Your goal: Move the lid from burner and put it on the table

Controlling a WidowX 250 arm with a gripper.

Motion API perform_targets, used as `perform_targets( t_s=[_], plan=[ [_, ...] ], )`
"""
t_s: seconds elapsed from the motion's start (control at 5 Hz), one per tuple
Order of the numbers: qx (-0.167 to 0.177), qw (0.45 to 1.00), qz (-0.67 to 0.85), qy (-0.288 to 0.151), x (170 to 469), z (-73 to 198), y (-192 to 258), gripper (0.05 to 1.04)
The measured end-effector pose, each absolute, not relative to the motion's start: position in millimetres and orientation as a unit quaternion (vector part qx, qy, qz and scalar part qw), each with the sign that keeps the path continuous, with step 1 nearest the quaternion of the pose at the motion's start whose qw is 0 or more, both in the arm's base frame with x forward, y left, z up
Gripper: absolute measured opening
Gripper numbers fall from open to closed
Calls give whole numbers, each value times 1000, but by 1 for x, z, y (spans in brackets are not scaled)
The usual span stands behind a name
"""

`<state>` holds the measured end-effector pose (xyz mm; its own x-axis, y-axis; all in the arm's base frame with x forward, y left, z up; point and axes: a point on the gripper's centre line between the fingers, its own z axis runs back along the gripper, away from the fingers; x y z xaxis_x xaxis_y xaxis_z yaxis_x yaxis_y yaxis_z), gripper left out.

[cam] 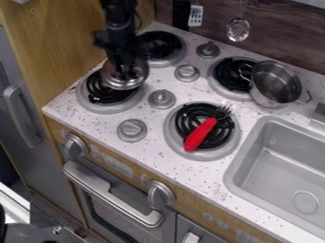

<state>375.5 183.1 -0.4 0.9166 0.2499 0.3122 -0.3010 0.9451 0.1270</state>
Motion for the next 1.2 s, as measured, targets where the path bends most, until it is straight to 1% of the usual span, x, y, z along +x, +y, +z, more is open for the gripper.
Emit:
perform_targets(
  t_s=[0.2,0.4,0.6,0.8,1.0,1.2],
  plan=[
    [74,978,148,-125,374,-24,197,269],
    [73,981,142,-114,382,-30,207,269],
    [64,982,138,-113,384,-32,209,325],
    [61,984,124,-110,376,-31,199,605],
    [66,981,107,-146,377,10,188,917],
    [56,982,64,-169,371,46,150,1004]
  ],
)
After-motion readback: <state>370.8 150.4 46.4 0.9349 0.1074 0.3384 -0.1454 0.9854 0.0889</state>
